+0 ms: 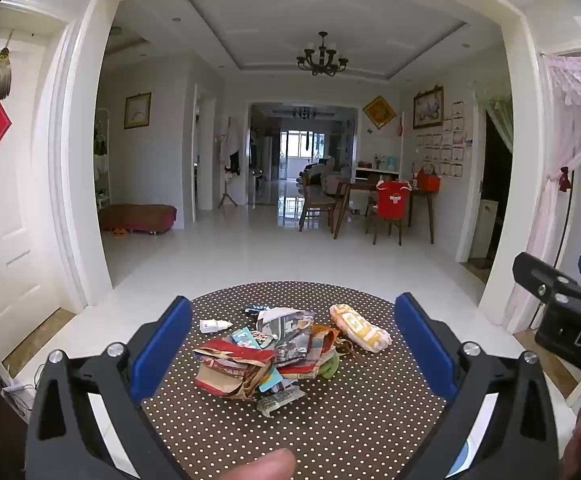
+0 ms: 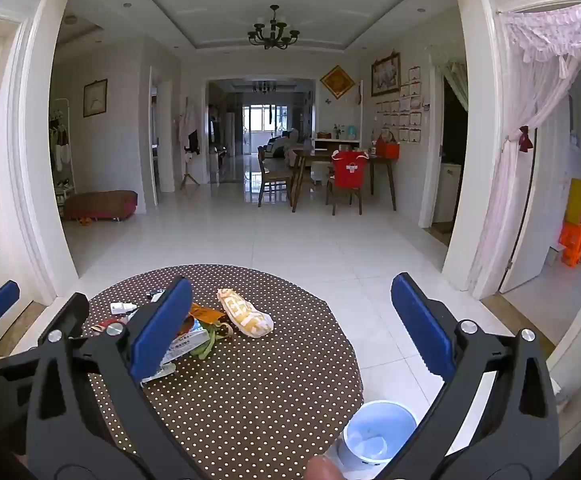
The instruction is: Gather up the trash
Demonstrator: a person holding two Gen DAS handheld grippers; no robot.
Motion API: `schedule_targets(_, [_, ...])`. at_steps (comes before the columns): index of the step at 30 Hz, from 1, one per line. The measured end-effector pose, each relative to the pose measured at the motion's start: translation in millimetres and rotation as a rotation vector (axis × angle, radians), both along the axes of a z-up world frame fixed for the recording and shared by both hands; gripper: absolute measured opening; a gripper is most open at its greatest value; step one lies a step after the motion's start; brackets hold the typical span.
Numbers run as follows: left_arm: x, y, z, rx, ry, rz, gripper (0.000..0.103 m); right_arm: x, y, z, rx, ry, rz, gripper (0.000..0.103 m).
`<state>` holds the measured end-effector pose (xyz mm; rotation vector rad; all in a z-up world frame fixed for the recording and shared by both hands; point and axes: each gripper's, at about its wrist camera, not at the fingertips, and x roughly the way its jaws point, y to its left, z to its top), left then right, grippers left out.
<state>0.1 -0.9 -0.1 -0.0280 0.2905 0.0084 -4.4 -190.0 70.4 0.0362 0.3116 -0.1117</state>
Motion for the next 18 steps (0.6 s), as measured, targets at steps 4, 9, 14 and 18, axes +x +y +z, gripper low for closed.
schedule_targets(4, [-1.0, 0.0, 0.3, -0.009, 0.002, 0.000, 0.099, -0.1, -0.3, -0.1, 0.004, -0.003, 0.002, 0.098])
schedule_targets(9, [0.0, 0.5, 0.0, -0.008, 0.008, -0.002, 0.099, -0.1, -0.3, -0.2, 0.004, -0.004, 0.001, 0.098])
schedule_targets(14, [-3.3, -1.6, -4.3, -0.010, 0.011, -0.002, 0.099, -0.1, -0.2, -0.2, 0.003, -0.002, 0.001, 0.098])
schedule_targets(18, [-7.3, -5.4, -6.3, -0.007, 0.010, -0.003, 0.099, 0.0, 0.0, -0.3, 0.003, -0.002, 0.001, 0.098])
